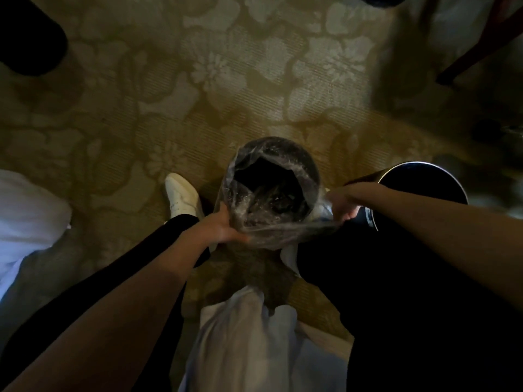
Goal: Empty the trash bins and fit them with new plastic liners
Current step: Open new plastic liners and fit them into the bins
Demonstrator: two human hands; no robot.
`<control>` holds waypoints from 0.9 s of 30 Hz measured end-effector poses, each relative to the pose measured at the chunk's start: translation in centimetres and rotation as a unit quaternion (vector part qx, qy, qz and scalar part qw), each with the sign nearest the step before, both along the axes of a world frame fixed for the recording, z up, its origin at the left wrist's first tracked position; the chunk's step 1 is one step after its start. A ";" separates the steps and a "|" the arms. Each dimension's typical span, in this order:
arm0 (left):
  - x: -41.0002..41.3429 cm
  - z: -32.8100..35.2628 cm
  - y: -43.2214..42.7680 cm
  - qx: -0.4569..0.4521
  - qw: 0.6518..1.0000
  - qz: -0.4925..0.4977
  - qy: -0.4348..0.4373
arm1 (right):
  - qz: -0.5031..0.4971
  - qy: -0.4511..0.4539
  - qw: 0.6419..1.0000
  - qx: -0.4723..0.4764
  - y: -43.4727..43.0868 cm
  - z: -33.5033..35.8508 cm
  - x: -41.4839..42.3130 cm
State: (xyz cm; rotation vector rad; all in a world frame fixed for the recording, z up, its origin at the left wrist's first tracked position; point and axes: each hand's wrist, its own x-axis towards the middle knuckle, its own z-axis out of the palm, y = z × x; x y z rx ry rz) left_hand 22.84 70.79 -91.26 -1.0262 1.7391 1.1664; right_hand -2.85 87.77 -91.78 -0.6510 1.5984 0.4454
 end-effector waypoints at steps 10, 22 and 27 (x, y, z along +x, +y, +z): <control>-1.2 -2.0 -1.4 -0.009 0.996 0.082 0.032 | -0.042 0.127 0.988 -0.077 -1.4 -1.5 -3.3; -2.5 -0.1 -1.5 0.153 0.909 0.387 0.010 | -0.213 -0.142 0.958 -0.128 -8.8 2.9 3.6; -2.5 -1.2 -1.4 0.176 0.903 0.392 -0.005 | -0.143 -0.147 0.979 0.010 -9.9 -4.0 8.6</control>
